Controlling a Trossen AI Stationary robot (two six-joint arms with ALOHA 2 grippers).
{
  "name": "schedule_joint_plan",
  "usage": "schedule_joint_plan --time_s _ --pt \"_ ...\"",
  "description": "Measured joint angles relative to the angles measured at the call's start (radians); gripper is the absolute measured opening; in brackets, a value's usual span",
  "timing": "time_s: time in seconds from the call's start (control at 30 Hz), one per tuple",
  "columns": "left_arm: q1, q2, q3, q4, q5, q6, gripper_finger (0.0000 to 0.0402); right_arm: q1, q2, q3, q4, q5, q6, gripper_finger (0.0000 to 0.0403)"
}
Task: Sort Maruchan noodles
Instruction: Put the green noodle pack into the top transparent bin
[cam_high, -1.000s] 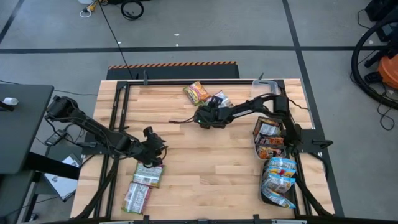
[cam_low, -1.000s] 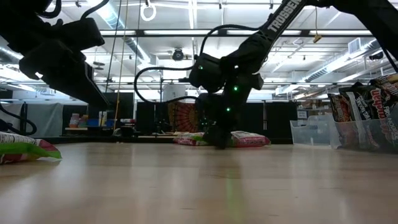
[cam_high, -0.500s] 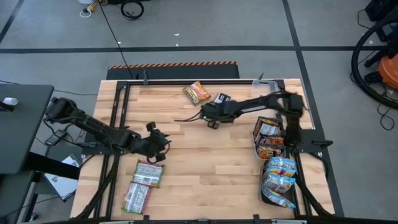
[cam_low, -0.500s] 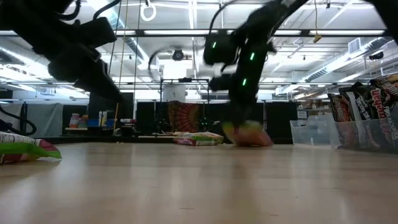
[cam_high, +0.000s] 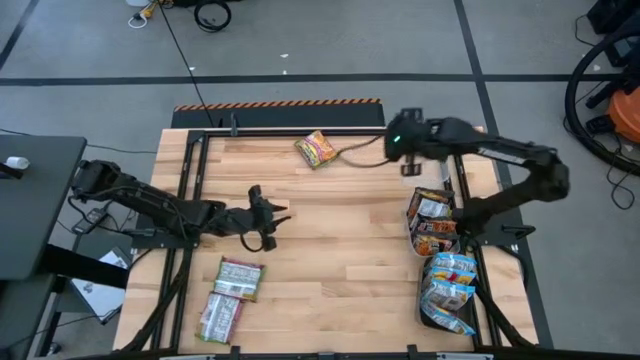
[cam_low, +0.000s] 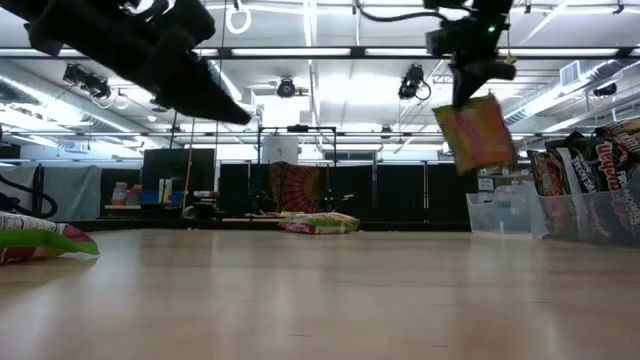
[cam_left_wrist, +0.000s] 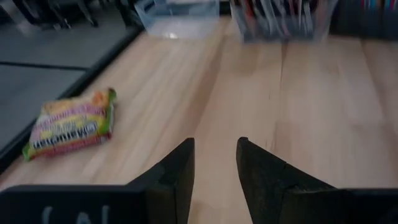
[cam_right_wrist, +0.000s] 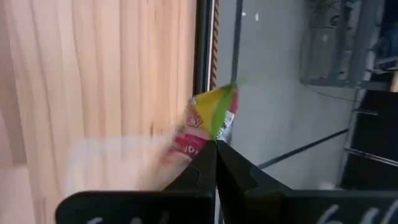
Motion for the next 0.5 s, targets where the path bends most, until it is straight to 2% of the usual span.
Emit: schedule_joint_plan --time_s 0.13,0.27,0.5 --pt "0.025 0.0 0.0 0.081 0.0 0.042 0.0125 -0.133 -0.05 -0.015 -0.009 -0.104 -0.115 0.0006" --pt "0.05 0.0 0.0 0.125 0.001 0.062 0.0125 -0.231 -0.053 -0.044 -0.036 -0.196 -0.119 0.0006" --pt "0.07 0.0 0.0 0.122 0.001 0.06 0.0125 -0.267 -0.077 -0.179 -0.108 -0.319 -0.116 0.0005"
